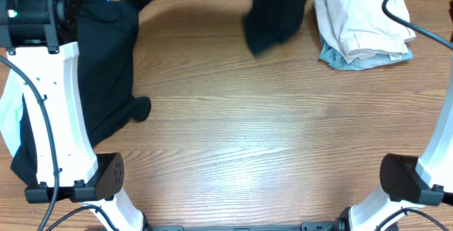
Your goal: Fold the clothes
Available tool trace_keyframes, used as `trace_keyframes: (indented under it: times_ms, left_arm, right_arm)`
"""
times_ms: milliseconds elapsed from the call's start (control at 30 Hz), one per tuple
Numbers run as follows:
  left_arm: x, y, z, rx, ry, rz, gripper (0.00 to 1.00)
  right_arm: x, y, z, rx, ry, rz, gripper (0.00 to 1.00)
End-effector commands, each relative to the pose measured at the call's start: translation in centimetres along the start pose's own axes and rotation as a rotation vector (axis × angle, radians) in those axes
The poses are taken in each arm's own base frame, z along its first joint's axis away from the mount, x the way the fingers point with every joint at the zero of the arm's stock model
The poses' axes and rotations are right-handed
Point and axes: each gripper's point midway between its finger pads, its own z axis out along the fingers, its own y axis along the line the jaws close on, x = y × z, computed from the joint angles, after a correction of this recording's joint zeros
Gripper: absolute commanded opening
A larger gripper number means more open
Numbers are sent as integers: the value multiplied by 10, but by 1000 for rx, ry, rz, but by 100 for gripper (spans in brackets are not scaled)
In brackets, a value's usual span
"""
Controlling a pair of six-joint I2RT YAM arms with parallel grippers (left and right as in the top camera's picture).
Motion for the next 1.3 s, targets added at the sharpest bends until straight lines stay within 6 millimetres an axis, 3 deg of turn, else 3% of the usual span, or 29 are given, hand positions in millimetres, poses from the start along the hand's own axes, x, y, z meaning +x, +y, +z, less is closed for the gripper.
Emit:
trace_keyframes:
  times_ms: [0, 133, 333, 433, 533, 667, 800, 1033, 1133, 1267]
  left_arm:
    - [-3, 22, -7, -49, 6, -4, 4]
    - [40, 26, 15, -63, 147, 3, 4]
    - [141, 33, 42, -88, 483, 22, 4]
    - [183, 40, 43, -104, 634, 25, 4]
    - [205, 47, 31, -127, 735, 6, 4]
    - [216, 50, 6, -135, 828, -16, 4]
    - [227, 51, -29, -142, 944, -16, 4]
    - [226, 42, -54, -94, 976, -42, 4]
    - [238, 44, -82, -109, 1036, -38, 4]
    - [254, 63, -124, -235, 1090, -39, 4]
  right_arm:
    - [-8, -6, -9, 31, -18, -1, 4]
    - [41, -13, 20, 20, 144, 28, 4]
    - [142, -31, 56, 48, 468, 88, 4]
    - [178, -35, 57, 49, 594, 91, 4]
    - [197, -35, 46, 54, 683, 104, 4]
    - [205, -33, 24, 70, 758, 128, 4]
    - [198, -28, 3, 75, 768, 139, 4]
    - [198, -27, -34, 127, 827, 156, 4]
    - [189, -24, -48, 145, 803, 184, 4]
    - [178, -18, -71, 147, 774, 192, 4]
